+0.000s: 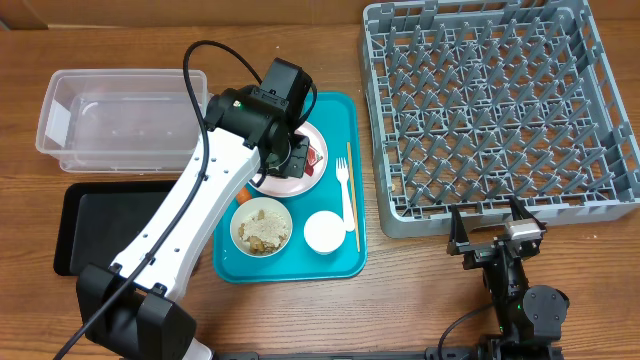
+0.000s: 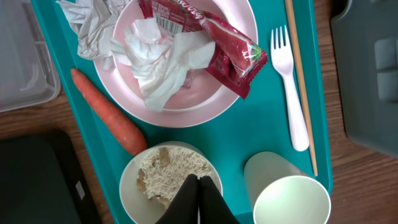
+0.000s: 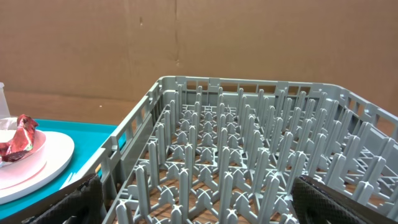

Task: Sort waste into correct bins and load items into the dishwasher
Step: 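Move the left gripper over the pink plate toward the tissues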

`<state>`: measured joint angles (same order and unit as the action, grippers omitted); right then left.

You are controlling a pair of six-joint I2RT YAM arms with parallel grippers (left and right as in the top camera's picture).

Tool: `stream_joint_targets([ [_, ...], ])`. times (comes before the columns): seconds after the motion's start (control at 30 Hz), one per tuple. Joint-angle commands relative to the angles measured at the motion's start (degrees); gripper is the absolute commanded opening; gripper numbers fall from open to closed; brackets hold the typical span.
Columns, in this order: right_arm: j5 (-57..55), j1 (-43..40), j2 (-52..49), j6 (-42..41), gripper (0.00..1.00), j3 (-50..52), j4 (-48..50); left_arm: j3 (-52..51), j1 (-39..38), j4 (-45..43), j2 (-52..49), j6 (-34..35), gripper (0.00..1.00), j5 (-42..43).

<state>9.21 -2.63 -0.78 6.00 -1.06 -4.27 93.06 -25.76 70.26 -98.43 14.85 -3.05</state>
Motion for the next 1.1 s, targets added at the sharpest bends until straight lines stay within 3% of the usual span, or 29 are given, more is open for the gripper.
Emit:
stream_joint_targets([
  [0.0,0.31,-0.33,0.61,-0.42,1.0,0.61,0.33,1.18,0.24,-0.24,-0.57,-0.5,0.04,0.02],
  [0.23,0.31,-0.33,0.61,-0.42,1.0,0.61,0.33,1.03,0.24,-1.2,-0.59,0.52,0.04,-2.73],
  [0.6,0.31,-0.33,0.61,-0.42,1.0,0.61,0.33,-7.48,0.24,-12.59,-0.59,1.88,0.04,-6.82],
  [0.8,0.31,-0.33,0.61,-0.42,1.0,0.61,0.33,-13.92,0.28,-18.53,-0.59,1.81,0.31,-9.46],
  [0.9,0.31,-0.33,0.61,-0.42,1.0,0.61,0.33,-15.8,0.37,-21.64,-0.66,0.28,0.52,-9.64],
  [1.07,0.31,-0.33,0.61,-0.42,1.0,0.61,0.33,-17.0,0.39,-24.74,-0.68,-3.21,0.56,-11.1],
])
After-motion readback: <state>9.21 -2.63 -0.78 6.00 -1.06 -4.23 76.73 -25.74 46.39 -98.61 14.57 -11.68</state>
